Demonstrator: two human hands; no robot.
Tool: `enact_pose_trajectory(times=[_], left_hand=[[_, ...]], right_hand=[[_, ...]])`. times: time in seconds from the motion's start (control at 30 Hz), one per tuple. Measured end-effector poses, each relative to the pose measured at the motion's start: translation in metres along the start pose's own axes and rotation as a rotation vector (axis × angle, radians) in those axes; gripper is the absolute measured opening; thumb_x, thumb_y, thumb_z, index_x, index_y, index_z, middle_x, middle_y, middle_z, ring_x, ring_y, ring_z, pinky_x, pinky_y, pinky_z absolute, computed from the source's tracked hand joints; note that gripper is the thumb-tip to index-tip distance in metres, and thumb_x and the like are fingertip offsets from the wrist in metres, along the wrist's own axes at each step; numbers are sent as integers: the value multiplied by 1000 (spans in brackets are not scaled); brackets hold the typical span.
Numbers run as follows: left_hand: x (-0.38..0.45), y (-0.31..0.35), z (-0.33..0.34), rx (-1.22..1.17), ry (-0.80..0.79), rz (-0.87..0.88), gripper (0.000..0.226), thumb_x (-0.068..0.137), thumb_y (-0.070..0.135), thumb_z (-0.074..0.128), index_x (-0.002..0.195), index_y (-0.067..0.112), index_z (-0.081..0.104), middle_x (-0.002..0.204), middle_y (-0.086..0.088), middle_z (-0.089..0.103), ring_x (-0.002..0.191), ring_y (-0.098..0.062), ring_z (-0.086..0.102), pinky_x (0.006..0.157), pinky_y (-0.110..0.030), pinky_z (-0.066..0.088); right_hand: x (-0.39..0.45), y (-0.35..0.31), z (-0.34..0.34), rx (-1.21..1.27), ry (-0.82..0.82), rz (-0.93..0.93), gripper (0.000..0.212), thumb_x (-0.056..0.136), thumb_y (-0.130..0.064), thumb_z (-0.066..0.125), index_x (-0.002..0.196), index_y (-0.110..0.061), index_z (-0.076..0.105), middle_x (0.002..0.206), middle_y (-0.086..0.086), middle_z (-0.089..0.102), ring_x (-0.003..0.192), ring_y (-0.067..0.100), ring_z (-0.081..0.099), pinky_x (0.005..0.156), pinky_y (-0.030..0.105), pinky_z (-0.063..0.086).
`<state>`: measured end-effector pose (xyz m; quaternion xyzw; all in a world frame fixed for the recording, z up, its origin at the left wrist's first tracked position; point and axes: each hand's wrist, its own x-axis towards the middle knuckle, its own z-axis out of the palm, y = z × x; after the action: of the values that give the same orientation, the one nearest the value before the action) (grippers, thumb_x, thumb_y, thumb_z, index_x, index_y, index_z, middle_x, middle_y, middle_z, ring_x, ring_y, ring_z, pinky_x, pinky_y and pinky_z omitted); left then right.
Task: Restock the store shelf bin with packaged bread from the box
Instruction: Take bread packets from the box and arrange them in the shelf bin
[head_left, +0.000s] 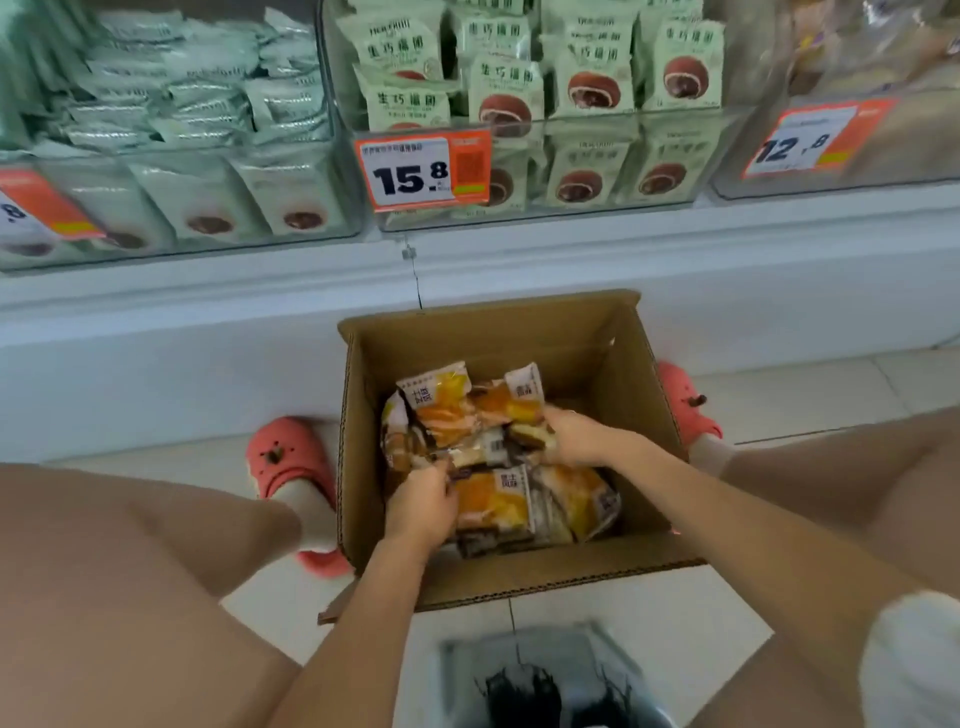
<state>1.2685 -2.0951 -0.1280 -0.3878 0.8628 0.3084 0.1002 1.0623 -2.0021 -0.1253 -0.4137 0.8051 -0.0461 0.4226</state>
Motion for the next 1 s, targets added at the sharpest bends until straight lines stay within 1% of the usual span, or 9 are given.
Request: enact_pose_trajectory(times=[0.17,0.3,0.4,0.53,0.63,0.7,0.87,0.93,1.0], left_hand=[[5,-10,7,-115,-26,-41,26,97,25,45,121,26,54,97,-3,66,74,-21,62,58,-36,52],[-6,-40,27,-38,-140,-117,28,96,23,46,123,20,53,109,-6,65,94,-26,61,70,-31,49],[-6,-49,32,-3,-185,-152,30,96,21,44,126,18,51,113,-9,64,100,-29,60,68,-27,43],[2,-48,32,-24,-123,-151,24,98,24,43,119,19,54,110,-7,65,94,-28,61,66,-29,44],[2,-50,37,21,-153,-160,26,99,25,43,122,18,52,105,-8,66,90,-28,62,63,-29,44],[1,-49,39,41,-200,-154,26,98,24,43,122,17,51,105,-9,66,91,-28,62,67,-32,50],[0,-46,40,29,-202,-153,24,97,22,44,119,17,53,109,-8,65,94,-28,62,73,-36,53],[-1,-48,41,6,-207,-161,24,98,22,44,119,16,54,110,-8,66,94,-28,62,74,-37,54],[0,-50,41,-22,-200,-177,24,98,21,45,120,16,54,111,-8,66,96,-27,61,75,-35,53]], right_hand=[[27,16,32,88,-72,271,58,90,-31,61,137,-10,36,137,10,45,121,26,47,90,29,41],[34,12,62,332,-188,449,70,87,-37,66,141,-10,32,137,11,45,118,29,53,89,37,51],[35,8,92,544,-142,572,61,91,-35,59,140,-8,36,138,12,46,116,30,53,86,35,50],[35,7,117,917,-5,739,50,94,-32,55,134,-8,38,120,13,52,97,29,59,67,34,59],[32,9,120,1012,32,724,23,96,-28,52,108,-9,48,91,11,57,76,24,60,51,28,53],[31,5,121,953,8,646,21,98,-26,50,95,-7,56,78,8,56,70,22,59,58,29,54],[31,7,120,644,121,621,45,95,-25,55,130,-3,39,129,15,52,118,33,52,80,30,43],[31,13,119,663,69,636,49,92,-27,59,130,-3,40,127,15,54,114,32,55,86,34,48],[31,18,120,784,15,647,40,91,-29,61,120,-5,48,108,13,63,94,27,63,82,37,54]])
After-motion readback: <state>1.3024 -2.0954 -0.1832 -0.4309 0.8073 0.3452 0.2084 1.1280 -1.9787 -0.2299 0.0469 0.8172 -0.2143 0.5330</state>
